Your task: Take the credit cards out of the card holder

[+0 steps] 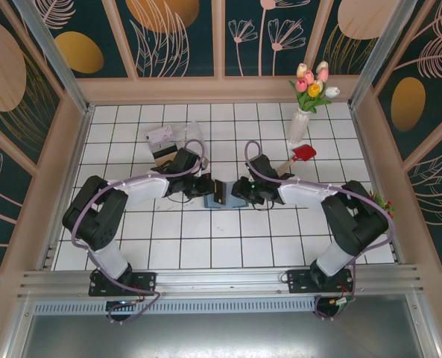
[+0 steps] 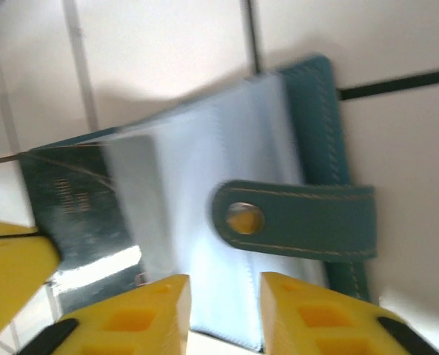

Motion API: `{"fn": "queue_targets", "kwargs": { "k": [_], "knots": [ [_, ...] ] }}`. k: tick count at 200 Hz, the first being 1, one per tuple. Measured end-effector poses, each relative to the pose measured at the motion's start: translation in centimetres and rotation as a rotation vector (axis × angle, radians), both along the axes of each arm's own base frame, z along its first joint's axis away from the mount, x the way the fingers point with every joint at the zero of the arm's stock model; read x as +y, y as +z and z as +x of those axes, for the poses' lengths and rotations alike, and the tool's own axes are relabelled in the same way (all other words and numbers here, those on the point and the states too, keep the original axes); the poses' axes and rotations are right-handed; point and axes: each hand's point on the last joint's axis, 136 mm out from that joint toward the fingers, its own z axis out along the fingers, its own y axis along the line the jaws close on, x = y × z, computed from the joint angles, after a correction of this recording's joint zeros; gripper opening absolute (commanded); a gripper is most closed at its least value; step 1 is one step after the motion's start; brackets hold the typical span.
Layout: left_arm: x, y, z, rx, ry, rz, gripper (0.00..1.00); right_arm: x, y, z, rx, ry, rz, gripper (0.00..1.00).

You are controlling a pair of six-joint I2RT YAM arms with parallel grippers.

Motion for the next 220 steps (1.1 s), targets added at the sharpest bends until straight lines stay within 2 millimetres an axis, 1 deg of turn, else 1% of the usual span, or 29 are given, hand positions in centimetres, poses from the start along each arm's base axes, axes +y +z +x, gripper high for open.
{"fn": "queue_targets", "kwargs": {
  "k": [6,21,33,47,60,80,101,132,146,159,177,201,215,220],
  "knots": [
    [0.2,0.4,0.0,-0.010,-0.008,0.013,0.00,0.2,0.9,0.1,-0.024,0.009,0.028,0.46],
    [0.3,1.7,0.2,-0.045,-0.034,0.034,0.00,0.7,3.6,0.7,-0.093,0.028,0.110,0.51],
    [0.5,2.9,0.3,-0.082,-0.054,0.051,0.00,0.8,5.7,1.5,-0.152,0.041,0.166,0.56],
    [0.9,4.4,0.6,-0.126,-0.076,0.080,0.00,0.6,7.6,2.4,-0.211,0.053,0.218,0.62],
    [1.3,5.8,1.0,-0.172,-0.093,0.114,0.00,0.3,8.7,3.1,-0.252,0.069,0.245,0.70],
    [1.9,8.1,1.8,-0.251,-0.118,0.177,0.00,-0.3,9.5,3.9,-0.304,0.102,0.252,0.83],
    [2.4,10.5,2.8,-0.342,-0.153,0.235,0.00,-0.3,10.8,4.2,-0.384,0.162,0.244,0.91],
    [2.5,14.2,4.0,-0.492,-0.232,0.286,0.00,-0.3,14.0,4.6,-0.550,0.232,0.233,0.93],
    [2.3,15.7,4.6,-0.558,-0.265,0.299,0.00,-0.6,15.6,5.2,-0.628,0.242,0.227,0.93],
    [2.0,16.9,4.9,-0.618,-0.305,0.308,0.00,-0.9,16.6,5.8,-0.697,0.246,0.210,0.93],
    [1.7,17.7,4.9,-0.679,-0.370,0.318,0.00,-1.2,17.5,6.5,-0.780,0.263,0.179,0.88],
    [1.4,18.2,4.4,-0.744,-0.462,0.323,0.00,-1.0,18.4,6.5,-0.870,0.336,0.136,0.85],
    [1.1,18.7,4.2,-0.781,-0.505,0.317,0.00,-0.5,19.7,6.5,-0.925,0.397,0.125,0.80],
    [1.0,18.9,4.1,-0.800,-0.521,0.314,0.00,-0.3,20.2,6.6,-0.949,0.424,0.121,0.77]
  ]
}}
